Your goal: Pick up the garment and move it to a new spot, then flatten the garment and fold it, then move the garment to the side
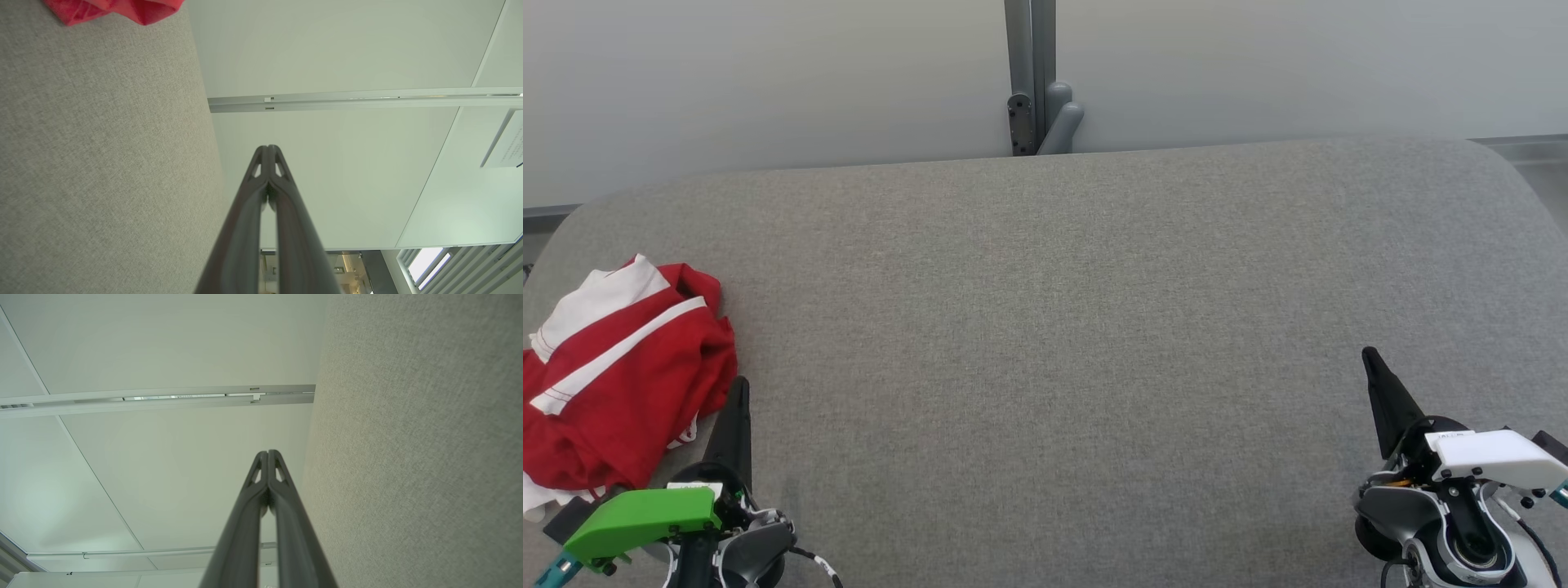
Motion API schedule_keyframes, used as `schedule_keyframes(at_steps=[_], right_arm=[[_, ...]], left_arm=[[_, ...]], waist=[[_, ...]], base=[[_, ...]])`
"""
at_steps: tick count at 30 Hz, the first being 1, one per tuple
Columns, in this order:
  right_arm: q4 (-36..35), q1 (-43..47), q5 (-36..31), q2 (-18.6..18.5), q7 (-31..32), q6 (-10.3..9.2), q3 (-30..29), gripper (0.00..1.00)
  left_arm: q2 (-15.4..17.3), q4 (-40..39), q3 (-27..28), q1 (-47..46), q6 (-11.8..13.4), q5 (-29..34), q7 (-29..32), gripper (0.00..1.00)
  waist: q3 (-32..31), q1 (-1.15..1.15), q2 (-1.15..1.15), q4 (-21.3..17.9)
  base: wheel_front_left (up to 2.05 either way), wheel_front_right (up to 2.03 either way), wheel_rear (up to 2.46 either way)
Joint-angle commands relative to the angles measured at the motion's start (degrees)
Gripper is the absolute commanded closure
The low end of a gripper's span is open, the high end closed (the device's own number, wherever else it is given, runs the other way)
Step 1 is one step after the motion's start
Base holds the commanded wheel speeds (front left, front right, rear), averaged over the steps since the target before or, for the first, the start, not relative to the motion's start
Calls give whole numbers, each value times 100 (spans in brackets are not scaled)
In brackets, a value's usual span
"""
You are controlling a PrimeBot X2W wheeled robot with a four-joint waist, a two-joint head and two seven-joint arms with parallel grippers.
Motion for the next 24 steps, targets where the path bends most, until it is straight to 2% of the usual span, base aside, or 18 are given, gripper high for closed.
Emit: schedule_keyframes(at_steps=[1, 24], right_arm=[[-18, 23, 32, -25, 11, 2, -4, 100], [-18, 23, 32, -25, 11, 2, -4, 100]], left_arm=[[38, -8, 6, -57, -37, -1, -6, 100], [38, -8, 6, -57, -37, -1, -6, 100]], waist=[[0, 0, 0, 0], [0, 0, 0, 0]], base=[[0, 0, 0], [0, 0, 0]])
